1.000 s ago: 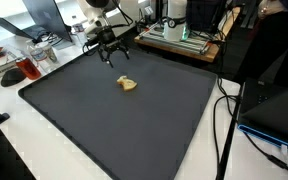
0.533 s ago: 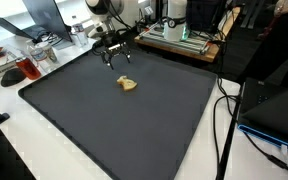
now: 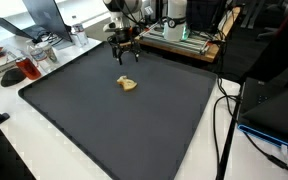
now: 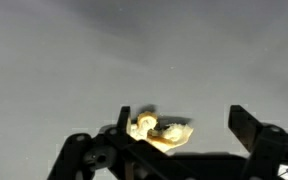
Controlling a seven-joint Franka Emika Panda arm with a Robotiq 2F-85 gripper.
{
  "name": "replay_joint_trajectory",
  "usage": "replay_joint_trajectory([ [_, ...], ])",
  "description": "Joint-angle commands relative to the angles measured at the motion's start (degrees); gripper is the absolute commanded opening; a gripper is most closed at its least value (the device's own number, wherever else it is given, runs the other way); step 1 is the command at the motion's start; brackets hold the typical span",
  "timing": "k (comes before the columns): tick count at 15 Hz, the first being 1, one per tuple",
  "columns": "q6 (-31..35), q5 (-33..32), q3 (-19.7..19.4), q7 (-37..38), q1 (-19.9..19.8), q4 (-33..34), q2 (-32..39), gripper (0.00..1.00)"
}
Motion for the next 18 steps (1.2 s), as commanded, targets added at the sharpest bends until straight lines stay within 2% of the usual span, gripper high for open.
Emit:
replay_joint_trajectory([
  [1, 5.06, 8.83, 2.46, 3.90, 2.57, -7.40, -9.75, 1.00],
  [4, 10.29, 13.43, 5.65, 9.64, 5.72, -9.98, -14.58, 1.00],
  [9, 22.65, 14.10, 12.72, 27.12, 12.15, -11.01, -17.97, 1.00],
  [10, 25.10, 14.14, 14.00, 29.82, 13.33, -9.28, -16.06, 1.00],
  [13, 31.48, 11.77, 17.58, 39.51, 16.73, -9.63, -15.70, 1.00],
  [18, 36.73, 8.44, 19.99, 44.38, 19.17, -9.24, -12.61, 1.00],
])
